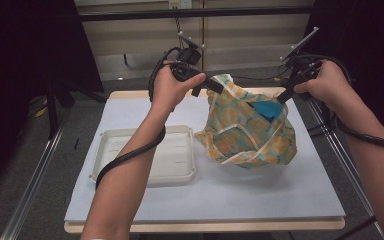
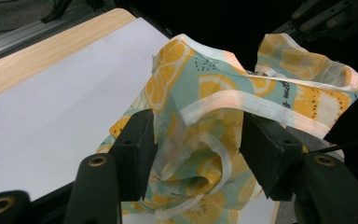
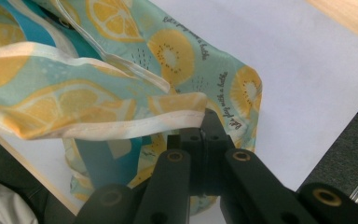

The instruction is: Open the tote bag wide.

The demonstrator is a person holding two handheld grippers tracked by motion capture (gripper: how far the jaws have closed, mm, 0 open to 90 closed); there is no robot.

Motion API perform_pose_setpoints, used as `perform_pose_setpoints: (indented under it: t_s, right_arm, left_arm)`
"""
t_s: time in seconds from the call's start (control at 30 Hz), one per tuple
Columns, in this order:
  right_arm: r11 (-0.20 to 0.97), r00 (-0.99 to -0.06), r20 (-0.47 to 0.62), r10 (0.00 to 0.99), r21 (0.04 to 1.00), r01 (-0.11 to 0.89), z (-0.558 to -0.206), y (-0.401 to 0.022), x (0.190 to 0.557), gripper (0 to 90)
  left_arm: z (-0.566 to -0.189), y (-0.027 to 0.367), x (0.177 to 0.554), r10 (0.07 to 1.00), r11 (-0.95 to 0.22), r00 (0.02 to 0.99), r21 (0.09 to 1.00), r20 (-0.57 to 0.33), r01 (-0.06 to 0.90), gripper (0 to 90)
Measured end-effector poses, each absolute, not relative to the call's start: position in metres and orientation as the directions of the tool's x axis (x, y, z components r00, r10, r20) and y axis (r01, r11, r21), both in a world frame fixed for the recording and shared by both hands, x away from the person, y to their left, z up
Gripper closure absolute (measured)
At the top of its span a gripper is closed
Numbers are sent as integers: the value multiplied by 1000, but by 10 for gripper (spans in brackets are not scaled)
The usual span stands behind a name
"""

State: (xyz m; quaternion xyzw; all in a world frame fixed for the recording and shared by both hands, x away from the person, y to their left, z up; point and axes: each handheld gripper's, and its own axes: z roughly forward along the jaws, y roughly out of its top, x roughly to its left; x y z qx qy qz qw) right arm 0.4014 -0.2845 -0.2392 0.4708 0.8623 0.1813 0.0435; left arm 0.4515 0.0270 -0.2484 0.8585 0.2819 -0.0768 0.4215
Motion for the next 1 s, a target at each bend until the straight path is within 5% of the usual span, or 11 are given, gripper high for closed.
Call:
perform_pose_setpoints:
  t_s: [0.07,0.27,0.5,0.63,0.7,0.77,1.0]
  right_arm:
    - [489,-554,101,826,359,795,-240,-284,401,900]
    - [497,-560,95,823,356,791,-242,-283,401,900]
    - [496,-556,98,825,347,796,-244,-286,401,900]
    - [495,-556,102,825,345,798,-245,-286,400,900]
    - [503,-564,104,819,344,793,-246,-285,400,900]
    - [502,-564,105,819,344,793,-245,-285,399,900]
    - [501,-566,105,818,353,790,-243,-285,399,900]
  left_arm:
    - [-251,24,450,403,-490,833,679,-379,546,497]
    - [-250,24,449,379,-536,840,647,-388,542,798]
    - [-243,46,450,411,-544,829,628,-379,557,890]
    - [-252,57,452,435,-547,811,601,-390,583,883]
    - [-257,59,453,460,-530,803,608,-379,591,713]
    - [-259,59,454,455,-546,796,580,-401,604,736]
    - [-246,54,457,444,-514,809,631,-384,582,559]
